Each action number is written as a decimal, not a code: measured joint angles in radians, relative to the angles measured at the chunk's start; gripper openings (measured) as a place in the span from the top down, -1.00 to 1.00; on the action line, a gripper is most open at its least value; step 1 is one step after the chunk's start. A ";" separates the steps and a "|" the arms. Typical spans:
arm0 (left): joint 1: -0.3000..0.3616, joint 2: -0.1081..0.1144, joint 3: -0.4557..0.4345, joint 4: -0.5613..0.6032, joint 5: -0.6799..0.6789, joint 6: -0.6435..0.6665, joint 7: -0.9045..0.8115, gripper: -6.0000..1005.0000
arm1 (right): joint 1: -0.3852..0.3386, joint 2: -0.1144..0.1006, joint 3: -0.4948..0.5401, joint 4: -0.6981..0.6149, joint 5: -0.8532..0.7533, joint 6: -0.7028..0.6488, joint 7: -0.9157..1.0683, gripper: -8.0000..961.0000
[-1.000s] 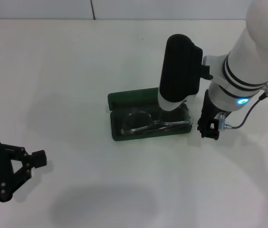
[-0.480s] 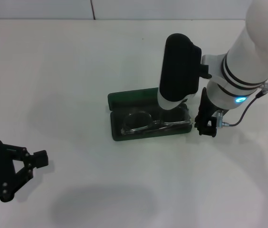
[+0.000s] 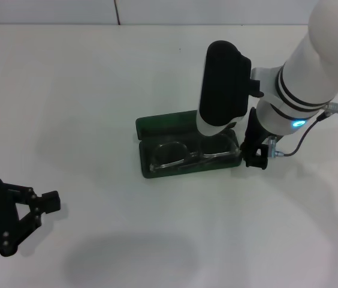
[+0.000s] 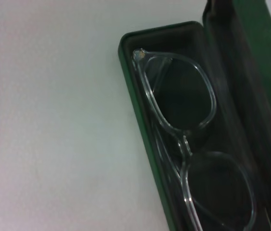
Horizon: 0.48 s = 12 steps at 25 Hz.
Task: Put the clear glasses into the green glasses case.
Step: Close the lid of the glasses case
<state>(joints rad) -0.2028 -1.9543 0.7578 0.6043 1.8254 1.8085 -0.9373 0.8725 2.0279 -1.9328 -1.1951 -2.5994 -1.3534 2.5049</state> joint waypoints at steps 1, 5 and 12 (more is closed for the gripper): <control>0.000 0.000 0.000 0.000 0.000 0.000 0.000 0.89 | 0.000 0.000 0.000 0.000 0.001 0.004 0.000 0.87; 0.001 0.000 0.000 0.000 0.000 0.000 0.001 0.89 | 0.000 0.000 -0.001 0.002 0.007 0.014 -0.004 0.87; 0.003 0.000 -0.001 0.000 0.000 0.000 0.002 0.89 | 0.000 0.000 0.000 0.009 0.020 0.014 -0.014 0.87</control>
<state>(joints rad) -0.2001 -1.9543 0.7570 0.6044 1.8254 1.8084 -0.9356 0.8729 2.0278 -1.9328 -1.1864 -2.5795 -1.3395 2.4909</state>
